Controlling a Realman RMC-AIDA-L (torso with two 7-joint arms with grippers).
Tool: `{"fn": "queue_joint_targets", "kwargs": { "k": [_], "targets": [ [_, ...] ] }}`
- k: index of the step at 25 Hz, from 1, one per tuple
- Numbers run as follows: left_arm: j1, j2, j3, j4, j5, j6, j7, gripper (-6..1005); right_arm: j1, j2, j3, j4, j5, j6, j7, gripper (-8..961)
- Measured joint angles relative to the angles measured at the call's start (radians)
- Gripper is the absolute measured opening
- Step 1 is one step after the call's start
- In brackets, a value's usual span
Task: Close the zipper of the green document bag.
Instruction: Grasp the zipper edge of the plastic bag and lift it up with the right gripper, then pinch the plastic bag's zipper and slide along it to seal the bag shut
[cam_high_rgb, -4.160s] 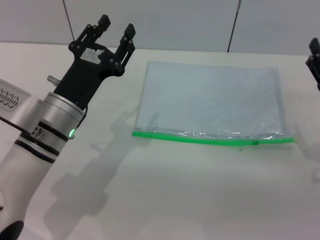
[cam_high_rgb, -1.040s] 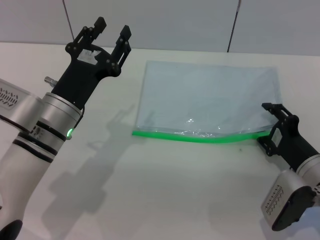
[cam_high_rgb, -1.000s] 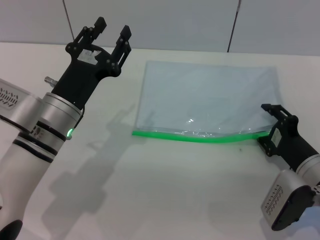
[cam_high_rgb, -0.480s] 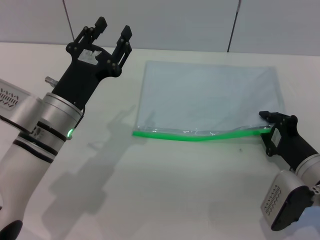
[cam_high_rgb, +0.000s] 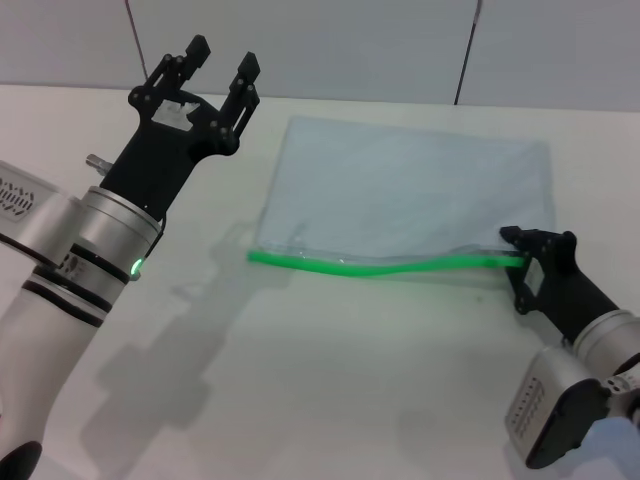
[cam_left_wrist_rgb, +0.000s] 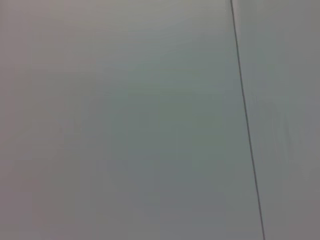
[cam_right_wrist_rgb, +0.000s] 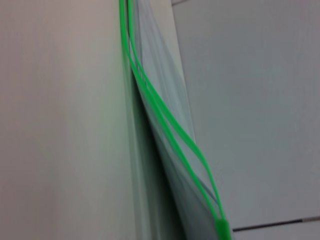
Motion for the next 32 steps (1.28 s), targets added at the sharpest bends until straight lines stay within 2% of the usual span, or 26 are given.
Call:
{"fn": "queue_joint_targets", "kwargs": {
  "k": [11,17,26,32],
  "targets": [
    [-0.003,0.001,0.016,0.004,0.011,-0.01,0.001,507,0.008,-0.004,-0.006,-0.073,0.094,0.03,-0.068,64],
    [-0.031,0.002,0.098,0.004,0.012,-0.065,0.043,502,0.02,-0.006,-0.007,-0.103,0.097,0.044,-0.069,51],
    [-0.076,-0.002,0.258,-0.014,0.029,-0.163,0.254,496,0.06,-0.007,-0.009,-0.126,0.095,0.04,-0.069,52],
    [-0.091,-0.007,0.27,-0.052,0.087,-0.246,0.445,492,0.069,-0.007,-0.008,-0.155,0.095,0.039,-0.069,51]
  ]
}}
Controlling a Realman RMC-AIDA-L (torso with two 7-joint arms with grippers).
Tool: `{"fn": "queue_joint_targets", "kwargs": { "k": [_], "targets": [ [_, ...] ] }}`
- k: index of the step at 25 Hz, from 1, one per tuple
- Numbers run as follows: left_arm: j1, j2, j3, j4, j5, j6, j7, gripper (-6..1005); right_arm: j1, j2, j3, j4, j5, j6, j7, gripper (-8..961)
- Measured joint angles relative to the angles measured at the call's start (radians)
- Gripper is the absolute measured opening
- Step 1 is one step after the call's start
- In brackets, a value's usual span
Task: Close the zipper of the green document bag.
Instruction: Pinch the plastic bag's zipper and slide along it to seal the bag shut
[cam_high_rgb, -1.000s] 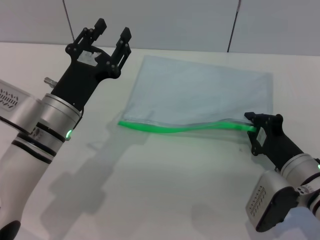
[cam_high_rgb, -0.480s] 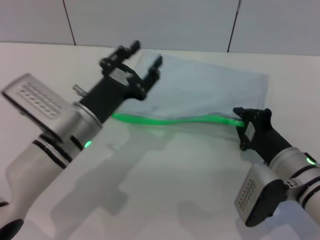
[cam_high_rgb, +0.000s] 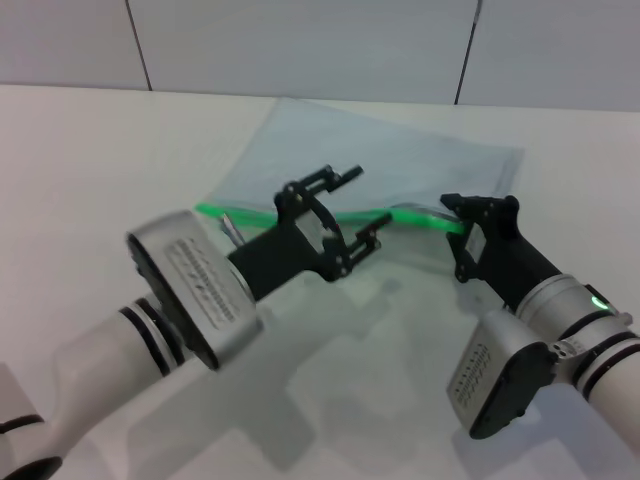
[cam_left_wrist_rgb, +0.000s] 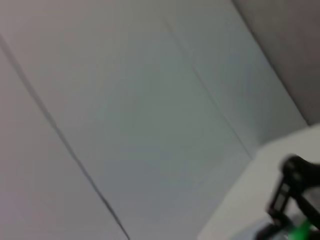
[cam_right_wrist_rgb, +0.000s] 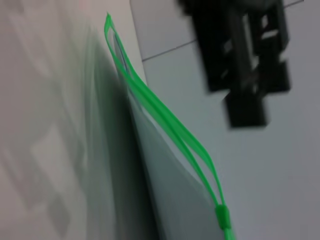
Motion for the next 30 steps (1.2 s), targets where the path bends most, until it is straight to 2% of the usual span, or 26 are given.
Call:
{"fn": "queue_joint_targets", "kwargs": {
  "k": [11,30],
  "targets": [
    [-0.009,-0.003,-0.01,-0.041,0.002,-0.066,0.232,485,0.01,0.0,-0.019,-0.029,-0.014,-0.007,0.0,50],
    [-0.022,-0.003,-0.006,-0.042,0.0,-0.079,0.282,472,0.018,0.0,-0.088,-0.044,-0.014,-0.034,0.0,52]
  ]
}}
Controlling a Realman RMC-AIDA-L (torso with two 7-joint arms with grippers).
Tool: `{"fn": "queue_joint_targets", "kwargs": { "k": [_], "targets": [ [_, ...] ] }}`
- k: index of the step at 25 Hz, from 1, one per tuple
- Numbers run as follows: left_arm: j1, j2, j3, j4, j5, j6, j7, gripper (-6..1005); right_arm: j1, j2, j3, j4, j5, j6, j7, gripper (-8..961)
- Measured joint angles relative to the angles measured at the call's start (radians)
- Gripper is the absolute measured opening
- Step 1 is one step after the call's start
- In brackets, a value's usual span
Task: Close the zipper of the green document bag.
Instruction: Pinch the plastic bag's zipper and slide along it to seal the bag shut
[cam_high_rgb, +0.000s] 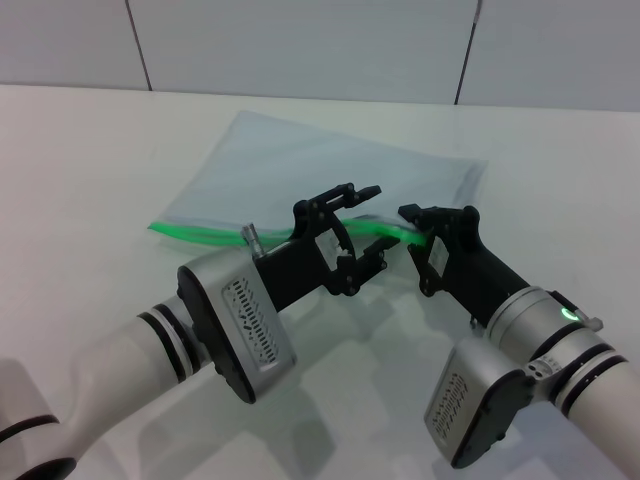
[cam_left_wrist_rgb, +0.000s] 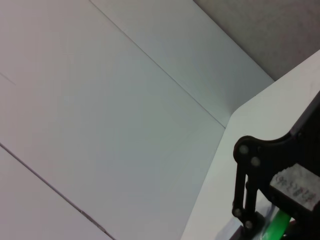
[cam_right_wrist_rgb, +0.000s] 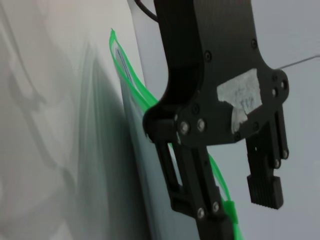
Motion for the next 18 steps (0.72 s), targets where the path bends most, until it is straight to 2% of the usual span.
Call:
{"fn": "queue_joint_targets", "kwargs": {
  "k": [8,18],
  "targets": [
    [-0.001,0.0,0.001,0.0,0.018,-0.001,0.001,466,0.001,0.0,-0.001,-0.001,0.0,0.0,0.0,49],
    [-0.002,0.0,-0.001,0.0,0.025,-0.01,0.001,172,0.001,0.0,-0.001,0.0,-0.003,0.0,0.0,60]
  ]
}}
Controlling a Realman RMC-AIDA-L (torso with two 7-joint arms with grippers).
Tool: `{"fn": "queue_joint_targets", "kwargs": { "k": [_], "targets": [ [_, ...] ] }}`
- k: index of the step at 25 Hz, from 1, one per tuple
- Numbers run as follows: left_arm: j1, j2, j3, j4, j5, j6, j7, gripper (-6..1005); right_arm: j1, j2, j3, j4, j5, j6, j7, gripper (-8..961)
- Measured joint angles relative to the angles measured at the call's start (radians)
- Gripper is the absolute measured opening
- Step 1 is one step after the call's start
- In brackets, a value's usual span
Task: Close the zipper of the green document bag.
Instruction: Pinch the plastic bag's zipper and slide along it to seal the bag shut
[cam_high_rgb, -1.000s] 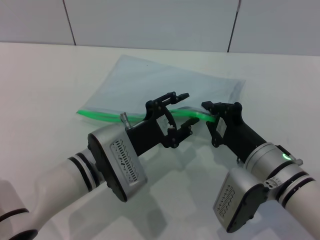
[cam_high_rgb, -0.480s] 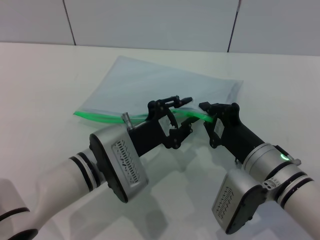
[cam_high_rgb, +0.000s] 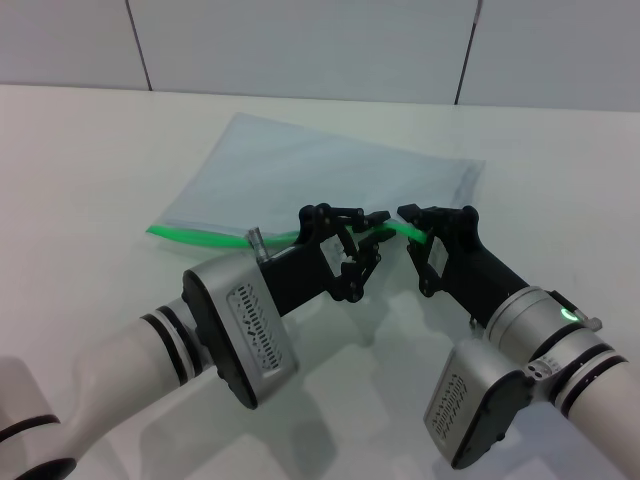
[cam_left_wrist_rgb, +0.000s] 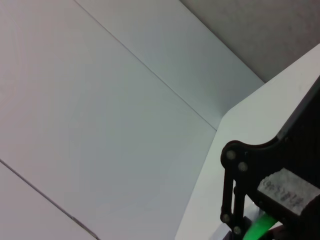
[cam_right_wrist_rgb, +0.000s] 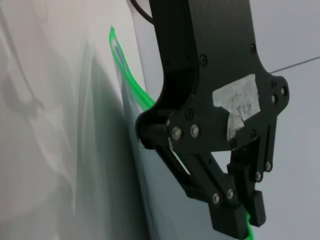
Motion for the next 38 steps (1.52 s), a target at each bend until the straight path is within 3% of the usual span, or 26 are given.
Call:
{"fn": "queue_joint_targets", "kwargs": {
  "k": [2,13,38],
  "targets": [
    [0.0,0.0,0.0,0.0,0.0,-0.002,0.0,120,0.0,0.0,0.0,0.001,-0.002,0.0,0.0,63],
    [-0.002,0.0,-0.002,0.002,0.0,-0.006,0.0,88,-0.002,0.0,0.0,0.008,-0.035,0.001,0.004,75],
    [0.008,0.003,-0.005,0.01,-0.009,-0.032,-0.001,83,0.007,-0.008,0.0,0.132,-0.051,-0.091,0.197,104]
  ]
}}
